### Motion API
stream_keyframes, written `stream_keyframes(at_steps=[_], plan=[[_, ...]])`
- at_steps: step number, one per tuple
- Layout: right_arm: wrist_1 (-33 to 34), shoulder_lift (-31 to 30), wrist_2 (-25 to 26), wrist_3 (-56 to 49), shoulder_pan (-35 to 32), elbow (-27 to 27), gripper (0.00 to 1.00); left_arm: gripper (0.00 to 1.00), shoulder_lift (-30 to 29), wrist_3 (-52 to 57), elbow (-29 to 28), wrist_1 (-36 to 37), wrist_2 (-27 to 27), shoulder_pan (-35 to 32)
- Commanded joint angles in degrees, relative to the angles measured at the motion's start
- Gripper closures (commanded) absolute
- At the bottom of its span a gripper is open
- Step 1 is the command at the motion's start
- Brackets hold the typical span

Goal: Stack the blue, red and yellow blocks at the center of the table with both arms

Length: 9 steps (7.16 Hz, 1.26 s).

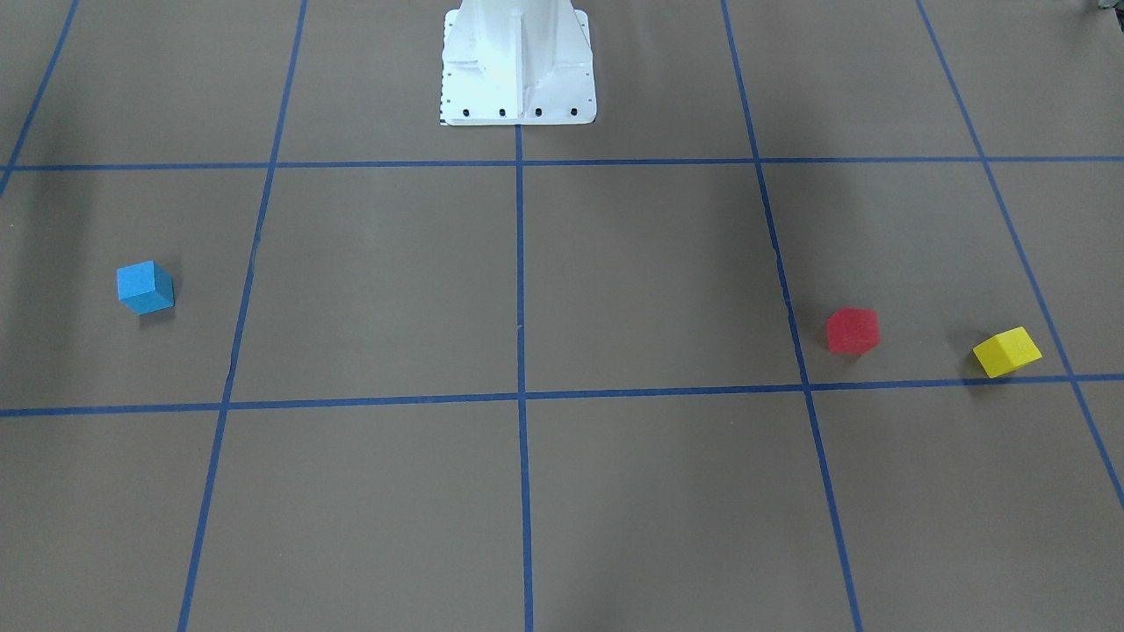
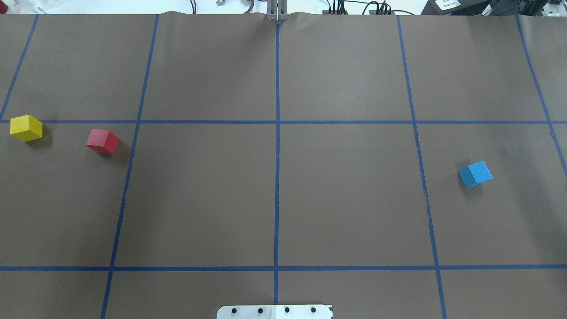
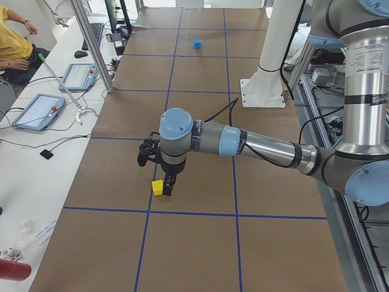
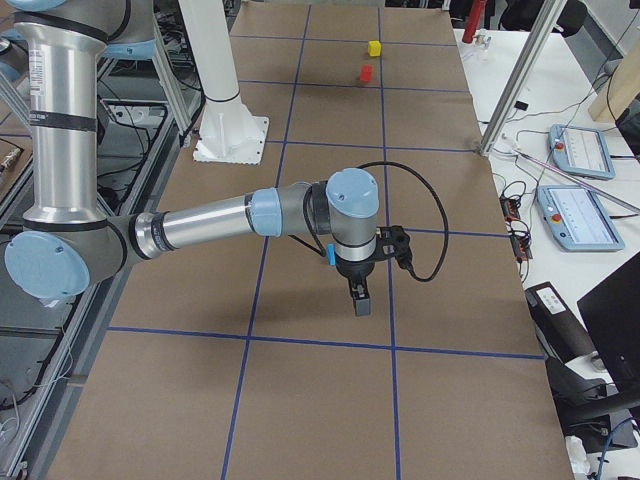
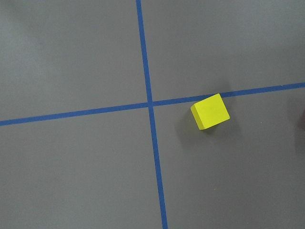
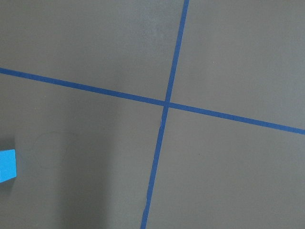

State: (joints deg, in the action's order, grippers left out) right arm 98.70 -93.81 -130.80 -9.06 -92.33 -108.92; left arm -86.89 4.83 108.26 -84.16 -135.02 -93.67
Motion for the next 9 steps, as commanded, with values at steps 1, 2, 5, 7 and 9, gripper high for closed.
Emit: stream_keyframes(at_steps=[1, 2, 5, 7, 9], plan=[[-4.3, 0.3, -9.2, 2.5, 2.8, 0.3, 0.00, 0.00, -1.9, -0.7, -0.8, -0.5, -0.2, 0.2], [-7.7, 1.2, -10.1, 8.7, 6.6, -0.2, 0.00, 0.00, -1.7, -0.9, -0.9, -3.1, -0.3, 0.2], [-27.3, 1.4, 1.9, 35.8, 25.9, 0.3, 0.00, 0.00, -0.6, -0.7, -1.6, -7.3, -0.2, 0.4], [-34.0, 1.4, 8.3, 41.9, 35.1, 4.2, 0.00, 0.00, -0.5, -0.7, -1.7, -7.3, -0.2, 0.4], [-37.6, 1.4, 9.3, 41.9, 38.5, 7.9, 0.00, 0.00, -0.5, -0.8, -1.6, -7.3, -0.2, 0.4]])
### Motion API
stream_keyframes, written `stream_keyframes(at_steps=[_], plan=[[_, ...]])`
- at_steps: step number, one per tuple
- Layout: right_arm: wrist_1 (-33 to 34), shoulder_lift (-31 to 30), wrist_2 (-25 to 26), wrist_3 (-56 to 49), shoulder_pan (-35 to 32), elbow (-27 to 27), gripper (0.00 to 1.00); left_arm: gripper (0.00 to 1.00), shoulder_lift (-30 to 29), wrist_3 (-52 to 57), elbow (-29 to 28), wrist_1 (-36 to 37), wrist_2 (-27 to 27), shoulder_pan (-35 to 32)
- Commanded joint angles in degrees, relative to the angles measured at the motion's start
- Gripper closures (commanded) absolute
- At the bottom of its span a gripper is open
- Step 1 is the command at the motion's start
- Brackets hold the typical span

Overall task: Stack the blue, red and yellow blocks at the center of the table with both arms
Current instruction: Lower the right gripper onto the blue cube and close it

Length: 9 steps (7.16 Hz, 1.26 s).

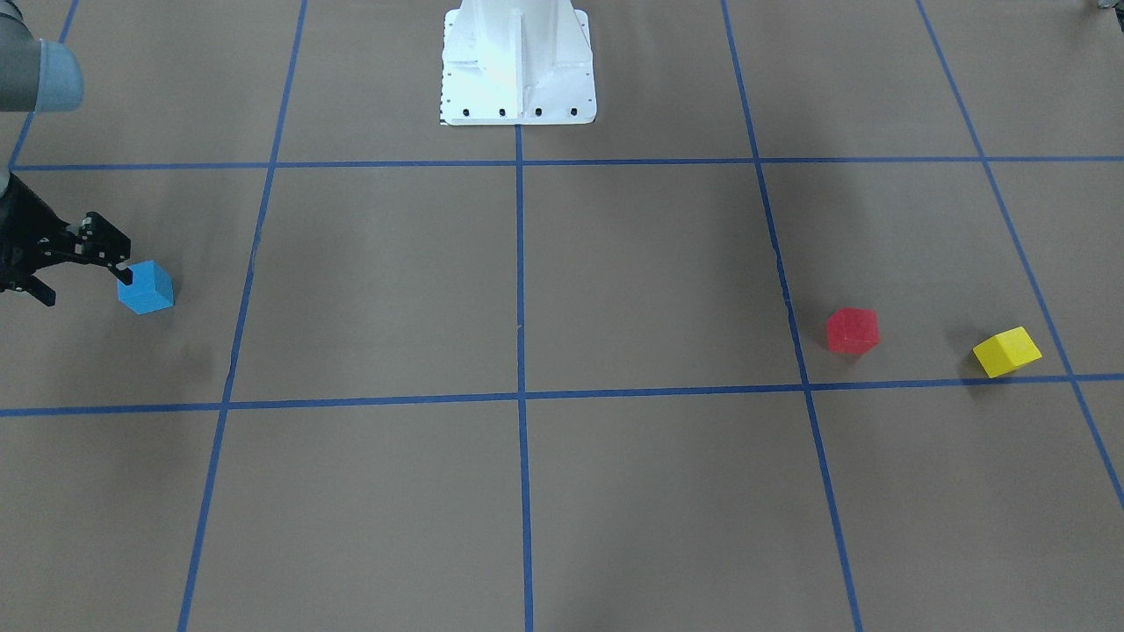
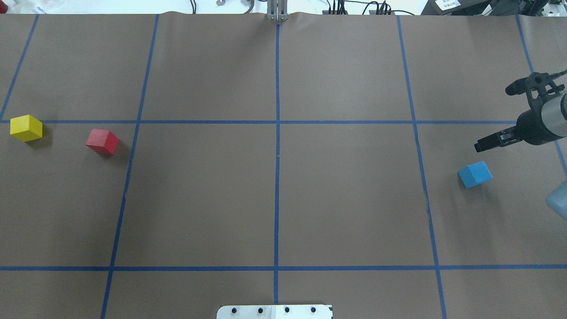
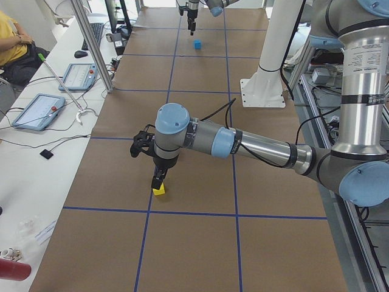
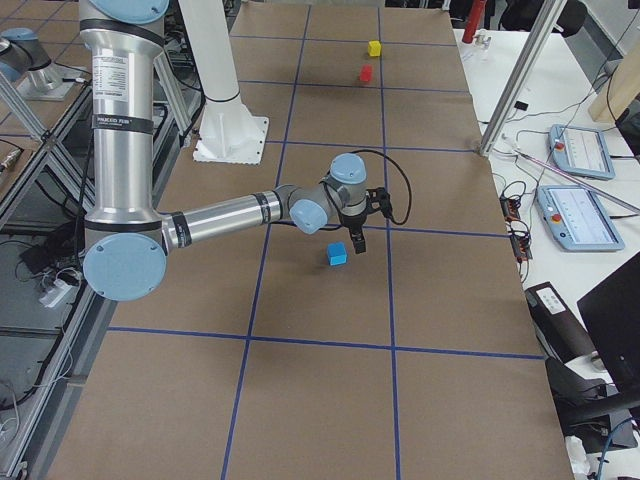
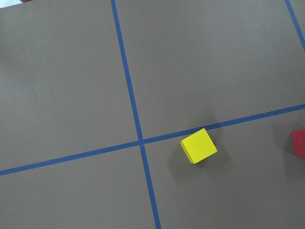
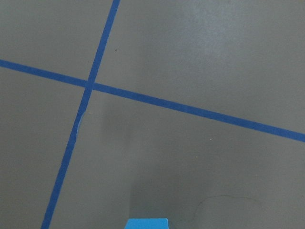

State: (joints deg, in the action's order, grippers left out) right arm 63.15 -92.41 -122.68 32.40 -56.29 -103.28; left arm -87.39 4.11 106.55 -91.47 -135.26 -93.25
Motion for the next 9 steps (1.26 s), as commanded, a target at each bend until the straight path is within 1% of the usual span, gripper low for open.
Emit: stream_keyframes(at_steps=[1, 3, 4, 5, 7, 8, 9], plan=[[-2.0, 0.0, 1.9, 0.5, 3.6, 2.6, 0.00, 0.00, 0.0, -0.1, 0.1, 0.0, 0.0, 0.0], [-2.0, -0.1, 2.0, 0.6, 5.0, 3.9, 0.01, 0.00, 0.0, -0.1, 0.1, 0.0, 0.0, 0.0], [-1.9, -0.1, 2.0, 0.6, 5.5, 4.1, 0.02, 0.00, 0.0, -0.1, 0.1, 0.0, -0.1, 0.0], [-1.5, -0.1, 1.9, 0.8, 5.8, 4.3, 0.51, 0.00, 0.0, -0.1, 0.1, 0.0, -0.1, 0.0], [-1.4, -0.1, 1.8, 0.8, 6.2, 4.3, 0.93, 0.00, 0.0, -0.1, 0.1, 0.0, -0.1, 0.0], [-1.3, -0.1, 1.8, 0.8, 6.2, 3.7, 1.00, 0.00, 0.0, -0.1, 0.1, 0.0, -0.1, 0.0], [-1.2, 0.9, 1.7, 0.8, 6.2, 3.0, 1.00, 0.00, 0.0, -0.1, 0.1, 0.0, -0.1, 0.0]])
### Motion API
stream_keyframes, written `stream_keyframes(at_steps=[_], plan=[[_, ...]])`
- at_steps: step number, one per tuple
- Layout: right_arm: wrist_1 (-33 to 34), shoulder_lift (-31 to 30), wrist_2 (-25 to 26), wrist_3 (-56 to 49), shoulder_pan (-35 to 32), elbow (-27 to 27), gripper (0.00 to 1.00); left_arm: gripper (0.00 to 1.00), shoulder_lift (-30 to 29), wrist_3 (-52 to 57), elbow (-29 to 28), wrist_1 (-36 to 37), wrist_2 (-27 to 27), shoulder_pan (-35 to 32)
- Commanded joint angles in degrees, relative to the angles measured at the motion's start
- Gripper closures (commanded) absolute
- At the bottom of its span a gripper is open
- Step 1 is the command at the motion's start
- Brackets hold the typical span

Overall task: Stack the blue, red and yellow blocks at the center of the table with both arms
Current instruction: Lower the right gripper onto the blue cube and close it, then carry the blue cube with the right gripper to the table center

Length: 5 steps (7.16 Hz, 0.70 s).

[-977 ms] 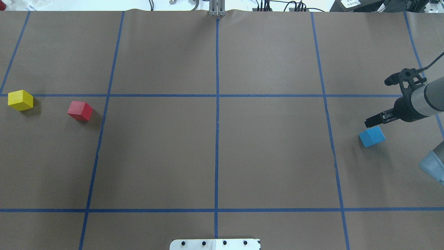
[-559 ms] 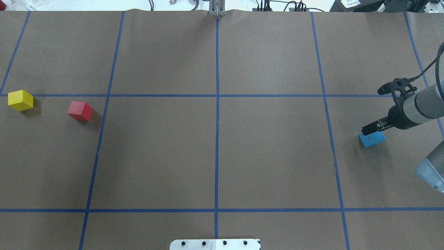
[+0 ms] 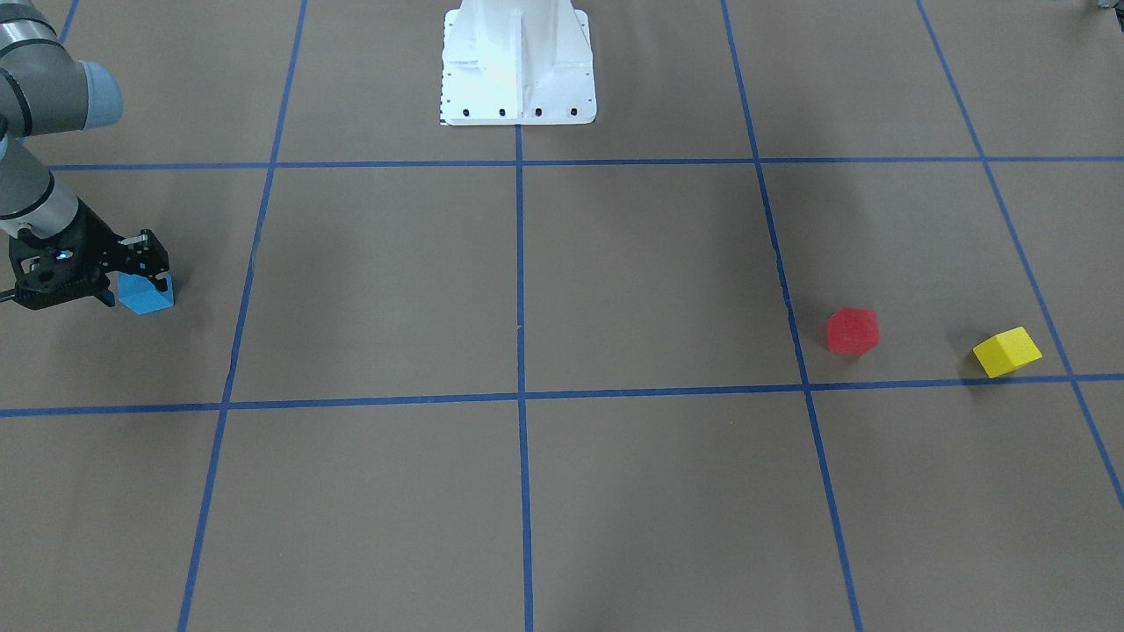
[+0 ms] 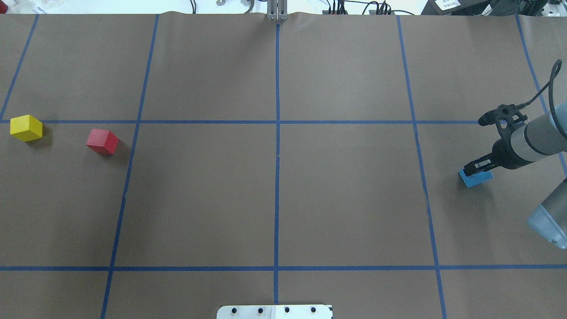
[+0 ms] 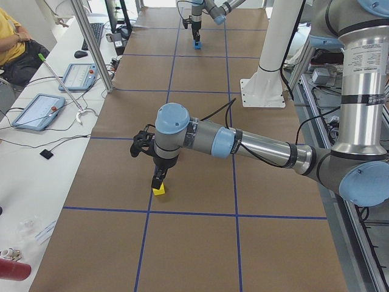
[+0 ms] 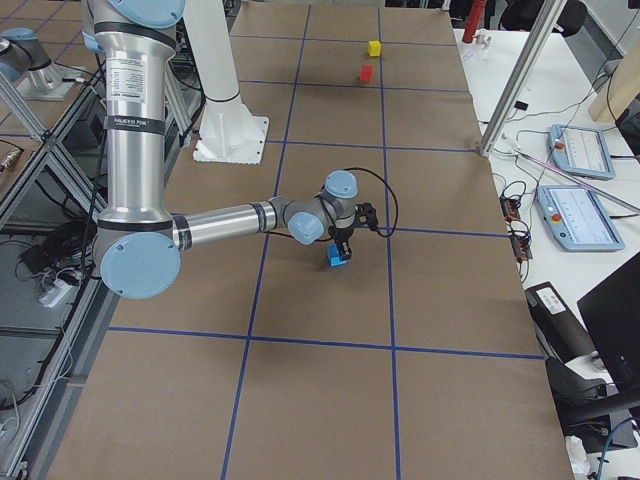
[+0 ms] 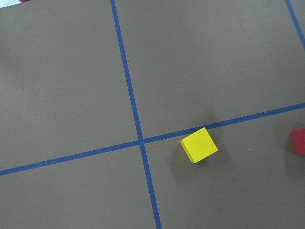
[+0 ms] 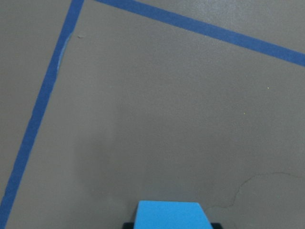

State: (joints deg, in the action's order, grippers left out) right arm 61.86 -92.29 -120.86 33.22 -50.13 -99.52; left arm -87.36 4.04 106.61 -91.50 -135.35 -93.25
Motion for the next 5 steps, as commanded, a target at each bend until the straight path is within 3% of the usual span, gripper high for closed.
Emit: stream_keyframes(at_steps=[1, 4, 5], plan=[[3.2, 3.9, -0.2, 0.4, 0.0, -0.9, 1.00, 0.00, 0.0, 0.0, 0.0, 0.0, 0.0, 0.0], [25.9, 23.1, 0.1, 7.8, 1.1, -0.9, 1.00, 0.00, 0.0, -0.1, 0.0, 0.0, 0.0, 0.0], [30.1, 29.4, 2.0, 14.6, 5.4, 0.1, 1.00, 0.00, 0.0, -0.1, 0.0, 0.0, 0.0, 0.0]])
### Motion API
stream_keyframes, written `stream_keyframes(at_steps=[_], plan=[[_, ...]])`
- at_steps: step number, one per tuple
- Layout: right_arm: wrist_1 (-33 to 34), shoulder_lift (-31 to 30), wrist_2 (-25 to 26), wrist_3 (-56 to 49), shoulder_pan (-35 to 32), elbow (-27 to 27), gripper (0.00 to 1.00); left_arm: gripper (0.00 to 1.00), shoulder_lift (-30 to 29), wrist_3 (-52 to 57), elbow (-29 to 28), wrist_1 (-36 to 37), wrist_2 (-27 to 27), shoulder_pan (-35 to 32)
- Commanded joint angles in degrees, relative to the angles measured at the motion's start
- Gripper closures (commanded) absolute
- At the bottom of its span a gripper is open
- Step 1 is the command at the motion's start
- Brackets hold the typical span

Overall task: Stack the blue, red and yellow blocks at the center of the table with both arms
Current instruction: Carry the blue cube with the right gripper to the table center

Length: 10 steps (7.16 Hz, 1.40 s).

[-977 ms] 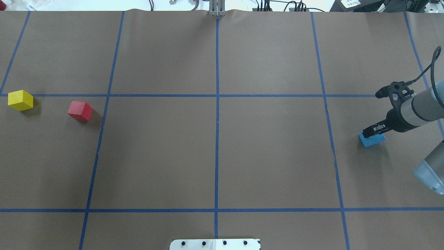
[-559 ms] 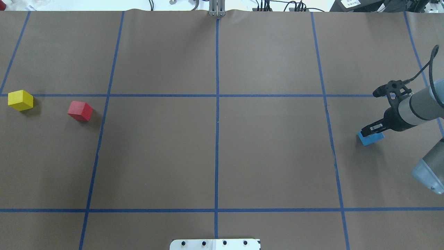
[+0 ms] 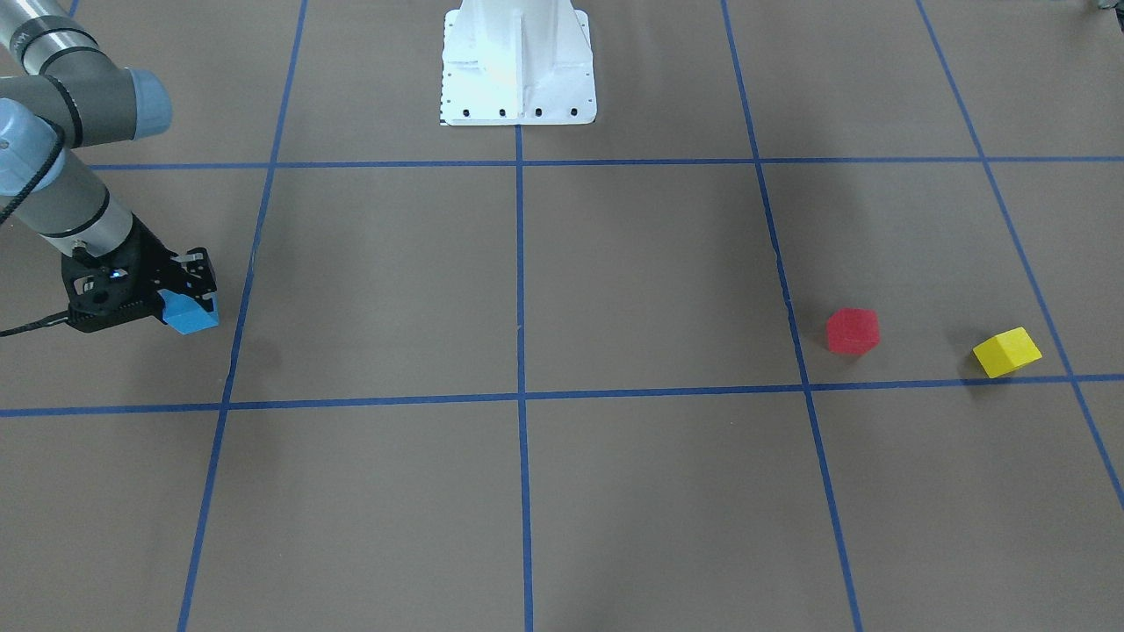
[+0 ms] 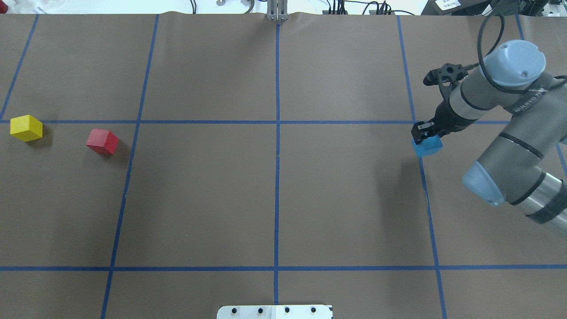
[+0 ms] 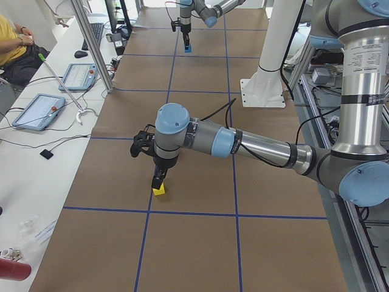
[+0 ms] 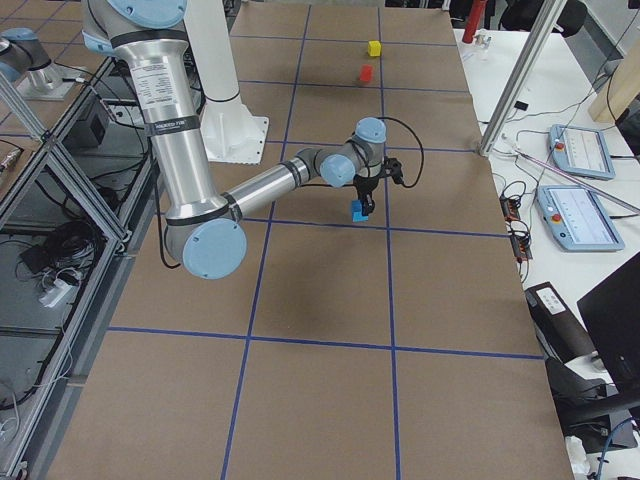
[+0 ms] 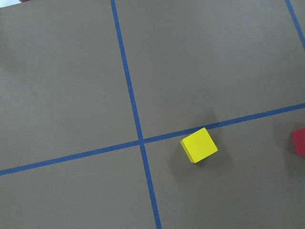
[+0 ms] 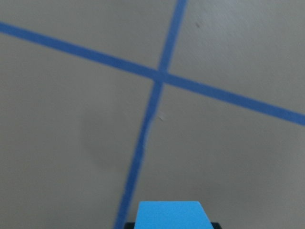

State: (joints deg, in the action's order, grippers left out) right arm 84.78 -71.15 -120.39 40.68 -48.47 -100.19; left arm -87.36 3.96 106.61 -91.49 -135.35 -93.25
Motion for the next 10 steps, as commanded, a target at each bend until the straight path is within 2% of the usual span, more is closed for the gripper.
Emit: stream_keyframes(at_steps=[1, 3, 5, 6, 8, 9, 10], plan=[[8.1, 13.7, 4.4, 14.2, 6.7, 3.6, 1.00, 0.00, 0.0, 0.0, 0.0, 0.0, 0.0, 0.0], [7.9, 26.1, 5.0, 22.6, 10.5, 14.2, 1.00, 0.00, 0.0, 0.0, -0.1, 0.0, 0.0, 0.0], [7.6, 33.2, 6.7, 27.2, 13.7, 20.3, 1.00, 0.00, 0.0, 0.0, -0.1, 0.1, 0.0, 0.0], [7.5, 35.5, 8.1, 28.2, 15.1, 22.9, 0.89, 0.00, 0.0, 0.0, -0.1, 0.1, 0.0, 0.0], [5.3, 34.6, 12.4, 28.3, 18.5, 23.7, 0.54, 0.00, 0.0, 0.0, -0.1, 0.1, 0.0, 0.0], [3.3, 34.3, 12.5, 28.2, 18.8, 25.2, 0.32, 0.00, 0.0, 0.0, -0.1, 0.1, 0.0, 0.0], [2.7, 34.2, 12.6, 28.2, 18.8, 25.3, 0.16, 0.00, 0.0, 0.0, -0.1, 0.1, 0.0, 0.0]])
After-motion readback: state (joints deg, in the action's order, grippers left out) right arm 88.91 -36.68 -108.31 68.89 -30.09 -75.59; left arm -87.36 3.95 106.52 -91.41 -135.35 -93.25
